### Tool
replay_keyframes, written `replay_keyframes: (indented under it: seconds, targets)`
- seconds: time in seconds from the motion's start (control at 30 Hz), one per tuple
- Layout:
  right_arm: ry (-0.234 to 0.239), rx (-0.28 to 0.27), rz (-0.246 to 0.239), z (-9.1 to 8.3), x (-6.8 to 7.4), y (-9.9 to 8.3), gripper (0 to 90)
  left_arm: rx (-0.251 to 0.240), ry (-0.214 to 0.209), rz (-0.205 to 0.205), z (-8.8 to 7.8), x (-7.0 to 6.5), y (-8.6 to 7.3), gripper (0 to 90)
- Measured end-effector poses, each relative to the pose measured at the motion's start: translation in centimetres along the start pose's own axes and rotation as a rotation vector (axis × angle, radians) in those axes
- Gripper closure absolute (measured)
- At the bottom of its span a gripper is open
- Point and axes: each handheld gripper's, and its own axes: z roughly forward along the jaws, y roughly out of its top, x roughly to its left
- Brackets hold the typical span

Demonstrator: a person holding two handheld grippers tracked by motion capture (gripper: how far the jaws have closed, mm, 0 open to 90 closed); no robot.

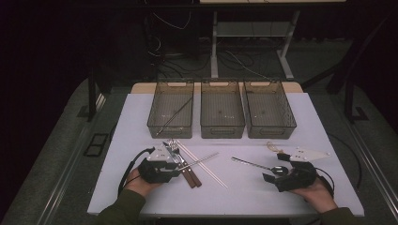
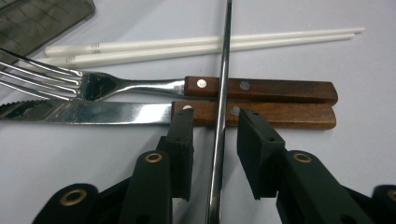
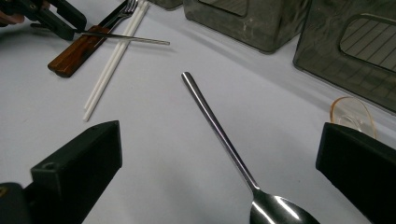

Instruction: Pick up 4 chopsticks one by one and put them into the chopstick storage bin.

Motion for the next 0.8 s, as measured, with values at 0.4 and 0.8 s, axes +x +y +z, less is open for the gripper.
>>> replay_keyframes:
  seconds: [0.4, 0.8]
  targets:
    - [-0.001, 0.003, -0.003, 0.03, 0.03, 0.0, 0.6, 0.043, 0.013, 0.053, 0.15, -0.13, 0.12, 76.1]
    - [-0.001, 0.002, -0.003, 0.01, 0.03, 0.01, 0.6, 0.046, -0.012, 0.053, 0.2, -0.06, 0.17, 83.9]
